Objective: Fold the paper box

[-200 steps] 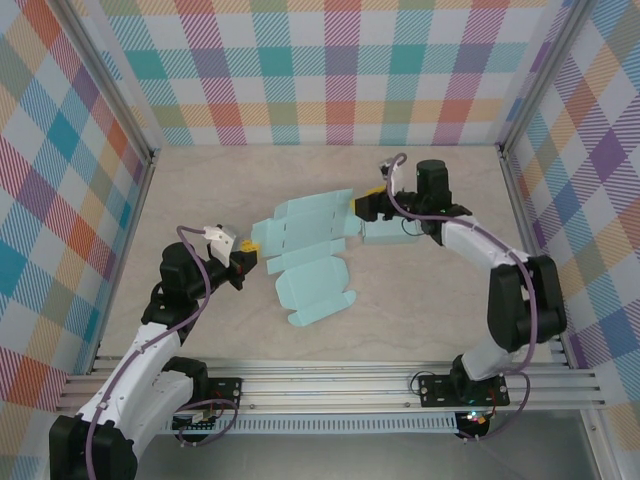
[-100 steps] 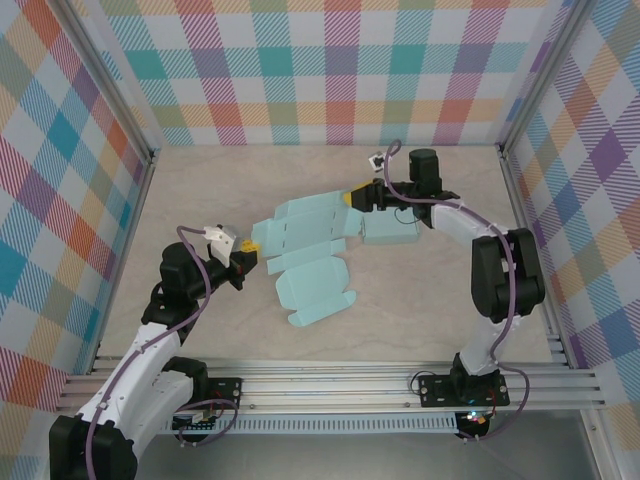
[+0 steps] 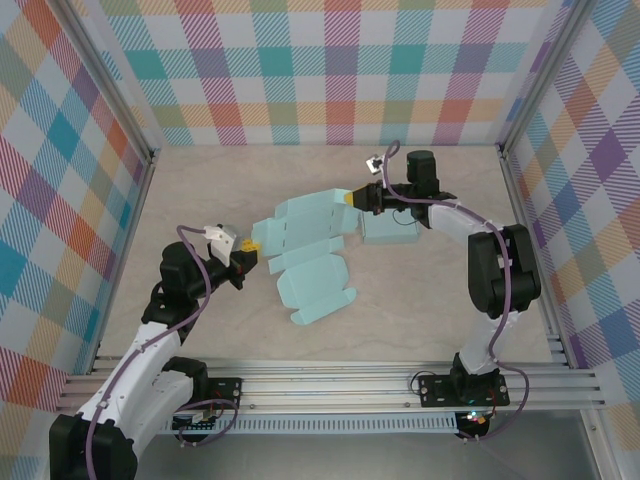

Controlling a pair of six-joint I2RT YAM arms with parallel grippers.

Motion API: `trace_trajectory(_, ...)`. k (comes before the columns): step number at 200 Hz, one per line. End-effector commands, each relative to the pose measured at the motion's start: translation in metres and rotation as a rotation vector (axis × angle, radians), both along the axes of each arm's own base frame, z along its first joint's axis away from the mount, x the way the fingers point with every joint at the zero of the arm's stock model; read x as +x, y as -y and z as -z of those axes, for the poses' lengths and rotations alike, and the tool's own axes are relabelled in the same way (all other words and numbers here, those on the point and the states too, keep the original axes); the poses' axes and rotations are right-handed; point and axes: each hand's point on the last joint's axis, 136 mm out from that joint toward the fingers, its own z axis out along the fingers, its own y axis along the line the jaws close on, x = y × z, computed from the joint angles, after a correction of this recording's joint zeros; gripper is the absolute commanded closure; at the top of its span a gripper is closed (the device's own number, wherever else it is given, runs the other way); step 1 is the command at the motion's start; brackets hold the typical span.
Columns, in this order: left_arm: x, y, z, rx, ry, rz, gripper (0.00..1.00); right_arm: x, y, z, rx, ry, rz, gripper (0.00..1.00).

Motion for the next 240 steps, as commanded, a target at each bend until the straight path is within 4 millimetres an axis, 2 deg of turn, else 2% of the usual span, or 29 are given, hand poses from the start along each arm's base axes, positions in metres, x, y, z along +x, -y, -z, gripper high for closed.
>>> trace_trajectory(1,0.006,0.000,-0.025,-0.016,0.054,-0.004,1.00,-0.015,-0.007,-0.031,0.013,0.099,-0.043,1.00)
trace_trajectory(14,0.010,-0.002,-0.027,-0.018,0.041,-0.025,1.00,-0.020,-0.008,-0.033,-0.001,0.114,-0.042,1.00)
trace_trajectory(17,0.011,-0.003,-0.028,-0.019,0.036,-0.033,0.97,-0.021,-0.008,-0.034,-0.004,0.119,-0.041,1.00)
trace_trajectory(27,0.016,-0.007,-0.032,-0.020,0.027,-0.064,0.72,-0.024,-0.008,-0.036,-0.018,0.131,-0.038,1.00)
trace_trajectory(44,0.022,-0.011,-0.048,-0.035,0.033,-0.104,0.22,-0.030,-0.010,-0.040,-0.051,0.156,-0.043,1.00)
trace_trajectory(50,0.024,-0.014,-0.057,-0.041,0.044,-0.123,0.11,-0.033,-0.011,-0.041,-0.064,0.164,-0.044,1.00)
trace_trajectory(60,0.026,-0.018,-0.072,-0.048,0.062,-0.152,0.00,-0.036,-0.011,-0.042,-0.089,0.176,-0.043,1.00)
trace_trajectory(93,0.029,-0.023,-0.118,-0.022,0.148,-0.176,0.00,-0.047,-0.016,-0.051,-0.132,0.245,-0.058,1.00)
trace_trajectory(116,0.034,-0.015,-0.134,0.054,0.195,-0.121,0.00,-0.054,-0.020,-0.054,-0.159,0.277,-0.082,1.00)
trace_trajectory(140,0.034,0.006,-0.140,0.170,0.243,0.049,0.00,-0.058,-0.024,-0.055,-0.169,0.298,-0.109,1.00)
trace_trajectory(174,0.047,0.020,-0.118,0.369,0.193,0.231,0.00,-0.068,-0.026,-0.064,-0.146,0.335,-0.151,1.00)
trace_trajectory(221,0.067,0.023,-0.096,0.509,0.162,0.334,0.00,-0.081,-0.030,-0.080,-0.132,0.380,-0.203,1.00)
trace_trajectory(240,0.074,0.022,-0.082,0.555,0.103,0.374,0.11,-0.084,-0.030,-0.085,-0.124,0.386,-0.217,1.00)
